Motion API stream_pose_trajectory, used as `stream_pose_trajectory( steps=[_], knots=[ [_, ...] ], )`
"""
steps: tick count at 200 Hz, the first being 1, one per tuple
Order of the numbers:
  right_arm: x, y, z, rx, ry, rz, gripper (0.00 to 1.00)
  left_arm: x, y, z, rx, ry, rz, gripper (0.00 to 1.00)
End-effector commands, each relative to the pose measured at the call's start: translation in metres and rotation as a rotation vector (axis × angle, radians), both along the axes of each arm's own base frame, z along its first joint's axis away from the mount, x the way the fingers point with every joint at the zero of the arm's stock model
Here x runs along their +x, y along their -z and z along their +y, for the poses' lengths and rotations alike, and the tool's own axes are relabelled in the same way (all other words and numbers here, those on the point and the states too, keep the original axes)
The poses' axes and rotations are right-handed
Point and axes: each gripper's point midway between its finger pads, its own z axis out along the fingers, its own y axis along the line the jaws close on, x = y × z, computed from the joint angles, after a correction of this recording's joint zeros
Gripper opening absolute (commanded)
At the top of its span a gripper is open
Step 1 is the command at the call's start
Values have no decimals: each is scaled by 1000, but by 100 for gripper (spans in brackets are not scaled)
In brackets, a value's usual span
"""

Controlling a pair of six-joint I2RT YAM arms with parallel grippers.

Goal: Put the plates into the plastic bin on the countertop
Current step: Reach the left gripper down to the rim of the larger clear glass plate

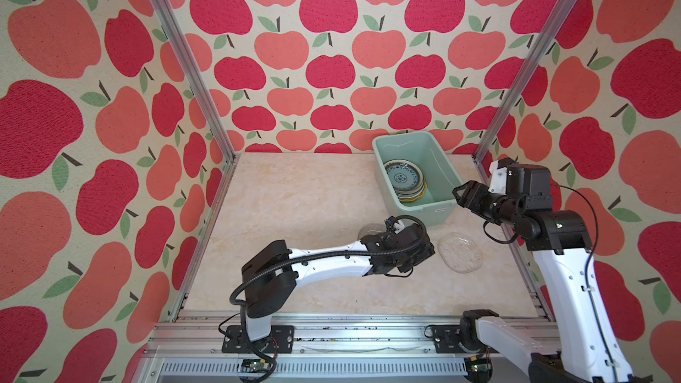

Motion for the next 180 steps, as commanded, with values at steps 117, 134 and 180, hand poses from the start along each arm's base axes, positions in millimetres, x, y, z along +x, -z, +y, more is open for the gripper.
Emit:
stream_pose_trajectory(
  steps=[117, 134, 180],
  knots=[
    [-7, -39, -5, 47, 28, -172, 73, 5, 79, -101, -176, -19, 235, 56],
    [-6, -38, -4, 59, 29, -169, 72, 5, 86, -99, -161, -29, 251, 53],
    [0, -31, -2, 77, 36, -154, 71, 8, 100, -97, -96, -36, 276, 45]
  ],
)
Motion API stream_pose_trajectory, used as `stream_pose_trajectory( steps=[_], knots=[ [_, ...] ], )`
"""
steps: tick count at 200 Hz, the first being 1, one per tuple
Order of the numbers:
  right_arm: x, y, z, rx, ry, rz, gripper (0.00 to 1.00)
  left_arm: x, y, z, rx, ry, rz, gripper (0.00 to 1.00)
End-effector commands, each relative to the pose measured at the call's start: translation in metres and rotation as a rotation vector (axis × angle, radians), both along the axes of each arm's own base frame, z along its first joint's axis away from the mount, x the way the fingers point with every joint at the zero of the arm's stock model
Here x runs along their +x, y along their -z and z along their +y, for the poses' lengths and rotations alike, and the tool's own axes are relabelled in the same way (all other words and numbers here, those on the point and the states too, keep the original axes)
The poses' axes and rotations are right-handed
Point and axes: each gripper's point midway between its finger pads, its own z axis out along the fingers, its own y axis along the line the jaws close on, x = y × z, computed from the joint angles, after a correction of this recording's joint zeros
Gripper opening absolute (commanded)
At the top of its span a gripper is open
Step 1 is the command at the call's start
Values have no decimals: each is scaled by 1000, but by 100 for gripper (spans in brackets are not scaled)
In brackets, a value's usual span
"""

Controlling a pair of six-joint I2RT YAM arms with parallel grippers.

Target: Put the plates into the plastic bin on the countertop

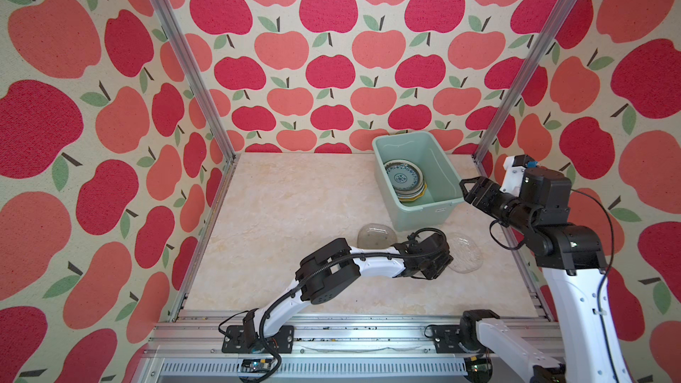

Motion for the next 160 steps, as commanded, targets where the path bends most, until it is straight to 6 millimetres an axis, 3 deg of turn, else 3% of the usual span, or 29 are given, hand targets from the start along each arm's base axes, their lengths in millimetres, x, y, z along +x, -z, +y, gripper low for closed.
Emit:
stream_pose_trajectory(
  steps=[1, 68, 160],
  knots=[
    [3, 5, 1, 32, 7, 9, 71, 1, 13, 0, 48, -5, 46, 45],
    [10, 13, 5, 55, 3, 38, 69, 3, 22, -5, 109, 42, 62, 30],
    [6, 12, 4, 48, 1, 38, 69, -1, 16, 1, 117, 37, 46, 35]
  ],
)
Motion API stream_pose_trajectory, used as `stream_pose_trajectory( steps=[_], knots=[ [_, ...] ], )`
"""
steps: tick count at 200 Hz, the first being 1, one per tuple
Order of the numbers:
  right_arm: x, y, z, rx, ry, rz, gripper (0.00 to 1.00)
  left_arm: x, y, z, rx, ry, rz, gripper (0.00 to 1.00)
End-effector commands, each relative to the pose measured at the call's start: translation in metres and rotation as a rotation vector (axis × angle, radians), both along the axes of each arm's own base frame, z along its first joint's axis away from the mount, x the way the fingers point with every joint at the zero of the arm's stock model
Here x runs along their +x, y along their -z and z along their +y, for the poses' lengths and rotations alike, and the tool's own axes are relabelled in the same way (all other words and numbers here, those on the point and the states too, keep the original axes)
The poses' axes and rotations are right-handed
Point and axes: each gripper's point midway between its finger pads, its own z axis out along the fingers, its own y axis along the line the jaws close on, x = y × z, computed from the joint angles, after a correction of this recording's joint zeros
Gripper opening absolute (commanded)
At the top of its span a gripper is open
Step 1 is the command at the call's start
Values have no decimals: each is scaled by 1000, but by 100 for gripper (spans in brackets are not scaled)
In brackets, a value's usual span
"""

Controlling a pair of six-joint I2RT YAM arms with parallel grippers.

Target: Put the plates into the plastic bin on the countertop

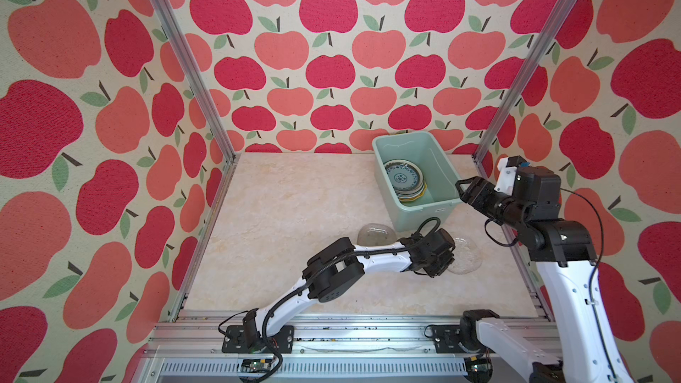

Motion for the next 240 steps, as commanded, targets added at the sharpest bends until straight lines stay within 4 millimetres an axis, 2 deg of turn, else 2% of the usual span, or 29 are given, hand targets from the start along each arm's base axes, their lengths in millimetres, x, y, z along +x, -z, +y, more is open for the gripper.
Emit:
stream_pose_trajectory(
  steps=[1, 52, 106, 162, 190, 240],
  knots=[
    [-2, -2, -1, 15, 5, -8, 69, -5, 5, 9, 46, 9, -7, 35],
    [-4, 1, -1, 19, 5, -5, 69, -10, 0, 18, 75, 1, -17, 36],
    [-4, 8, 2, 32, -4, 10, 69, -11, -20, 25, 75, -13, -64, 37],
    [-4, 13, 1, 27, -3, 14, 69, -10, -37, 53, 122, -60, -108, 37],
    [-3, 14, 2, 33, -2, 17, 69, -14, -27, 69, 195, -72, -65, 37],
    [-1, 13, 3, 42, 1, 16, 69, -18, -9, 75, 249, -71, 5, 38]
  ],
)
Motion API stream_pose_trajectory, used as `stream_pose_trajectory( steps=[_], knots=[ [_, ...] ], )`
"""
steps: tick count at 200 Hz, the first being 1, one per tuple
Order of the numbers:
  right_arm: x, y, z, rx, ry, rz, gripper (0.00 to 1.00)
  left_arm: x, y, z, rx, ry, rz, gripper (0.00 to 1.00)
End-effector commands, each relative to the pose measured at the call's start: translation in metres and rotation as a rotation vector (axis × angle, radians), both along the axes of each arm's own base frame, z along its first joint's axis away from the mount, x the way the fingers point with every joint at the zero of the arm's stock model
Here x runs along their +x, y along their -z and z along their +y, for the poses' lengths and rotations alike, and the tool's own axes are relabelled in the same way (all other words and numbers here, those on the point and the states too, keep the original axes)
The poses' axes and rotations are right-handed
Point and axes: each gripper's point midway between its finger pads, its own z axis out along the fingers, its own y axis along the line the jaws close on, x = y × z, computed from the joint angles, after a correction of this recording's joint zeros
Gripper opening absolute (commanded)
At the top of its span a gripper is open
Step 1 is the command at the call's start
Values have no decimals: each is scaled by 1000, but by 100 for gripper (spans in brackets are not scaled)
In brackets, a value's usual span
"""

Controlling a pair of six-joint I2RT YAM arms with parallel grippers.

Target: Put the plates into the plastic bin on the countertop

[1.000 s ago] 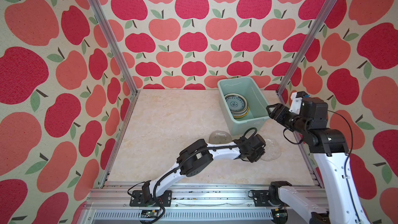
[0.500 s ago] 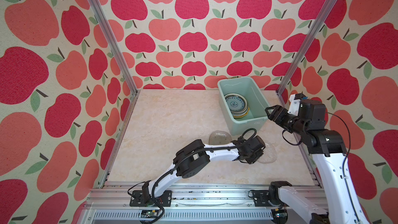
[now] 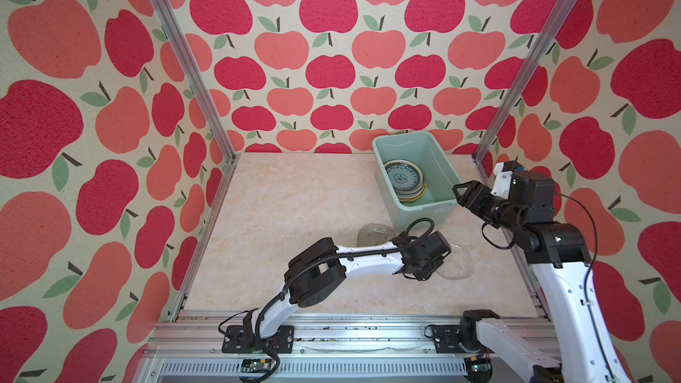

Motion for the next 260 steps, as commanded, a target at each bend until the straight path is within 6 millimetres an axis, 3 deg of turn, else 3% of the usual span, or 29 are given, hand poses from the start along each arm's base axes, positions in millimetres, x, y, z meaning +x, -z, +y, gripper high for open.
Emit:
stream_pose_trajectory(
  steps=[1, 80, 166, 260],
  knots=[
    [1, -3, 0, 20, 6, -8, 69, -2, 13, 10, 58, -18, 47, 38],
    [3, 5, 2, 48, 12, 16, 69, 5, 35, -6, -6, 1, 89, 38],
    [6, 4, 4, 78, 20, 27, 68, 10, 37, -13, 41, 43, 95, 31],
    [11, -8, 6, 76, 14, 19, 68, 16, 36, -13, 27, 42, 99, 6]
  ],
)
